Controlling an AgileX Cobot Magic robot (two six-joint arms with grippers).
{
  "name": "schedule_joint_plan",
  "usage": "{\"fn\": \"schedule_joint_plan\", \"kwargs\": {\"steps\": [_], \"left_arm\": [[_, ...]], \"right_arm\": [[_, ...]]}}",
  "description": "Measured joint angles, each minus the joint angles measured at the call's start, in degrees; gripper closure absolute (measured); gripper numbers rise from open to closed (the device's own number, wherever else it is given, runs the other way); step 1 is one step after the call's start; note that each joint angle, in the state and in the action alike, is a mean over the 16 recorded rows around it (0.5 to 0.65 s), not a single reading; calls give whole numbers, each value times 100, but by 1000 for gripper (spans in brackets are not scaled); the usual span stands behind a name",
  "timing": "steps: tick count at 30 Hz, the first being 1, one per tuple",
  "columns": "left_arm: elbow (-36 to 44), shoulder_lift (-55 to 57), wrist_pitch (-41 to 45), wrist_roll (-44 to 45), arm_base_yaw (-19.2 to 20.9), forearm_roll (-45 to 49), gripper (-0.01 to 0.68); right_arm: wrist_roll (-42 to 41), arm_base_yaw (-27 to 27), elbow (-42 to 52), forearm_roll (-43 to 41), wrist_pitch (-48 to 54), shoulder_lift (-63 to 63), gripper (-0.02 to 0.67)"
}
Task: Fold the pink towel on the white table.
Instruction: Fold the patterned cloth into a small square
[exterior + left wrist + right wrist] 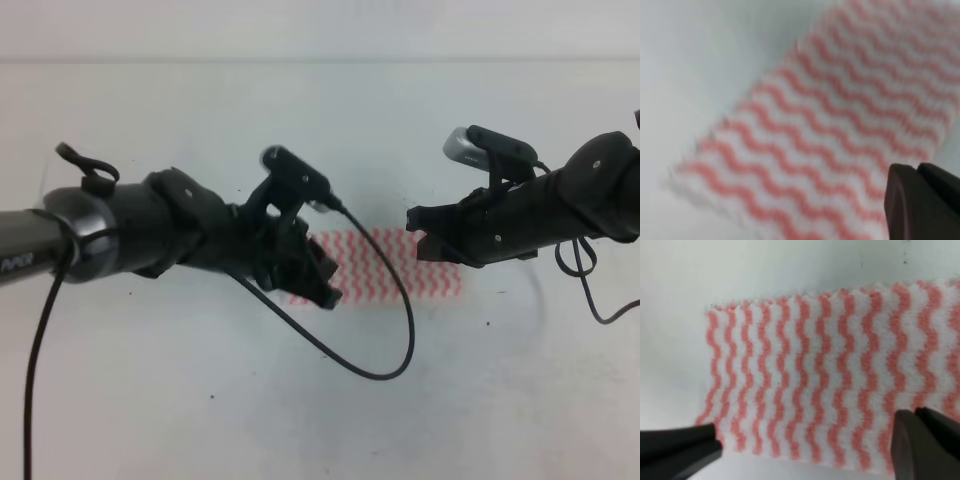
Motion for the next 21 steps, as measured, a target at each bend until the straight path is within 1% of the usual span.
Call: {"fn": "schedule_joint_plan", "kwargs": {"steps": [11, 21], "left_arm": [[11, 99, 180, -1282, 7, 1236, 672], [-4, -40, 256, -1516, 6, 1445, 672]], "right_arm": [[-12, 1, 0, -2, 43, 6, 651], [-18, -1, 0, 2, 127, -6, 651]]}}
